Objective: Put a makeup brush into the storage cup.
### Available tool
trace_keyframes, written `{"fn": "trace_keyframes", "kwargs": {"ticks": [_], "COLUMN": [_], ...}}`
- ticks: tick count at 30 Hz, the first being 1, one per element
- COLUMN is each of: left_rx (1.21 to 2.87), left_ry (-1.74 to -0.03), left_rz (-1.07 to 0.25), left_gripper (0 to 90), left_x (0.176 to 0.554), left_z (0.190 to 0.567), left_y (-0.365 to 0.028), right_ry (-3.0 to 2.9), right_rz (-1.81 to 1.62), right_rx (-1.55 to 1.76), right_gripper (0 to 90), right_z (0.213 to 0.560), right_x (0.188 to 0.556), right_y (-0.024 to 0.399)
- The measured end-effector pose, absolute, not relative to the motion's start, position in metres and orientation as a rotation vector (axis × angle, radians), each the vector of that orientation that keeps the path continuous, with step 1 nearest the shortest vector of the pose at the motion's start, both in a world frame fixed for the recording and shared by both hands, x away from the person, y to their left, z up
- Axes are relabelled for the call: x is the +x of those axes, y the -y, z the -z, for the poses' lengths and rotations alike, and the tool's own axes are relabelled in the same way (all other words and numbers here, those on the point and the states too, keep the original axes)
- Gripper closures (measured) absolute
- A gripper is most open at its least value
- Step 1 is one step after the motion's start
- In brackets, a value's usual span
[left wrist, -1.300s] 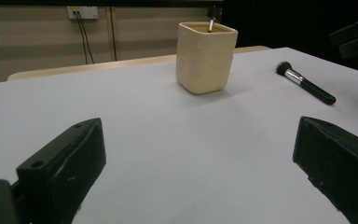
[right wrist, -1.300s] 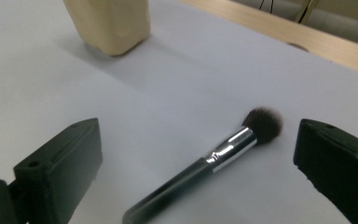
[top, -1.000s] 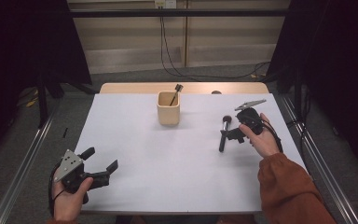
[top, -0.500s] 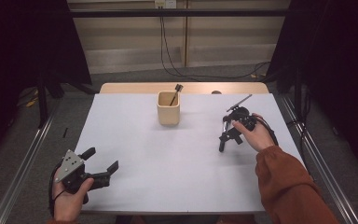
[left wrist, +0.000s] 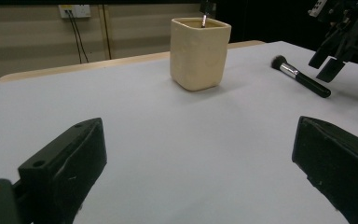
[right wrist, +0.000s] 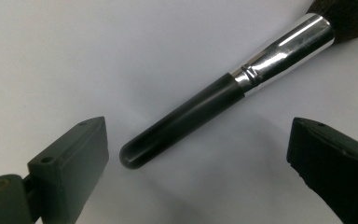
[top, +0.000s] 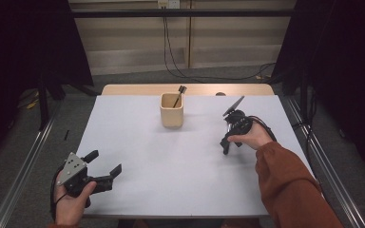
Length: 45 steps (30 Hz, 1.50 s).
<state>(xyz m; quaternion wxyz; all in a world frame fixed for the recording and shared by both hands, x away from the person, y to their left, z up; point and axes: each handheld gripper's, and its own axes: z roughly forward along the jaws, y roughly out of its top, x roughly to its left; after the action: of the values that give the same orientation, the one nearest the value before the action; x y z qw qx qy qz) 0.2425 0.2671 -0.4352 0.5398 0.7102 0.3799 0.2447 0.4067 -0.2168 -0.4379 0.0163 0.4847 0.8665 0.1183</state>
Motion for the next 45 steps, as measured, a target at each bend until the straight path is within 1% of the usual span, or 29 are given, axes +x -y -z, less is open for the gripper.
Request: {"fn": "trace_keyframes", "kwargs": {"ticks": [2, 3, 6, 10, 12, 13, 16, 19, 20, 23, 26, 29, 30, 31, 34, 35, 42, 45], "left_rx": [1.69, 1.691, 1.696, 1.699, 1.702, 1.7, 1.702, 1.702, 1.703, 1.696, 1.699, 1.706, 1.704, 1.704, 1.712, 1.716, 1.715, 1.715], "left_ry": [-0.905, -0.905, -0.896, -0.893, -0.892, -0.892, -0.888, -0.888, -0.885, -0.888, -0.889, -0.886, -0.885, -0.886, -0.88, -0.882, -0.883, -0.887], "left_rz": [-0.584, -0.585, -0.594, -0.591, -0.594, -0.593, -0.598, -0.59, -0.59, -0.586, -0.585, -0.586, -0.586, -0.587, -0.589, -0.589, -0.588, -0.585], "left_gripper": [3.0, 3.0, 3.0, 3.0, 3.0, 3.0, 3.0, 3.0, 3.0, 3.0, 3.0, 3.0, 3.0, 3.0, 3.0, 3.0, 3.0, 3.0], "left_x": [0.242, 0.242, 0.242, 0.242, 0.242, 0.242, 0.241, 0.242, 0.242, 0.241, 0.241, 0.241, 0.241, 0.241, 0.242, 0.242, 0.242, 0.242], "left_z": [0.435, 0.435, 0.435, 0.435, 0.435, 0.435, 0.434, 0.435, 0.435, 0.435, 0.435, 0.435, 0.435, 0.435, 0.436, 0.436, 0.436, 0.436], "left_y": [-0.267, -0.267, -0.267, -0.266, -0.267, -0.267, -0.267, -0.266, -0.266, -0.266, -0.266, -0.267, -0.267, -0.267, -0.267, -0.266, -0.266, -0.265], "right_ry": [-2.696, -2.7, -2.715, -2.706, -2.702, -2.698, -2.695, -2.679, -2.678, -2.671, -2.674, -2.674, -2.674, -2.674, -2.682, -2.677, -2.652, -2.638], "right_rz": [-0.356, -0.349, -0.306, -0.297, -0.294, -0.285, -0.253, -0.212, -0.176, -0.147, -0.136, -0.116, -0.105, -0.105, -0.095, -0.094, -0.094, -0.125], "right_rx": [1.516, 1.524, 1.538, 1.582, 1.584, 1.586, 1.61, 1.587, 1.55, 1.579, 1.586, 1.601, 1.615, 1.615, 1.623, 1.632, 1.675, 1.679], "right_gripper": [6.9, 10.1, 13.0, 19.7, 20.8, 24.8, 25.8, 29.8, 30.2, 31.1, 34.0, 40.9, 48.7, 48.7, 60.6, 63.0, 75.4, 75.8], "right_z": [0.439, 0.44, 0.445, 0.45, 0.451, 0.452, 0.455, 0.455, 0.456, 0.455, 0.455, 0.454, 0.453, 0.453, 0.451, 0.451, 0.45, 0.45], "right_x": [0.408, 0.409, 0.411, 0.416, 0.417, 0.418, 0.419, 0.418, 0.416, 0.417, 0.418, 0.418, 0.417, 0.417, 0.417, 0.417, 0.416, 0.414], "right_y": [0.216, 0.215, 0.214, 0.214, 0.213, 0.211, 0.209, 0.206, 0.203, 0.201, 0.201, 0.2, 0.201, 0.201, 0.205, 0.206, 0.21, 0.212]}}
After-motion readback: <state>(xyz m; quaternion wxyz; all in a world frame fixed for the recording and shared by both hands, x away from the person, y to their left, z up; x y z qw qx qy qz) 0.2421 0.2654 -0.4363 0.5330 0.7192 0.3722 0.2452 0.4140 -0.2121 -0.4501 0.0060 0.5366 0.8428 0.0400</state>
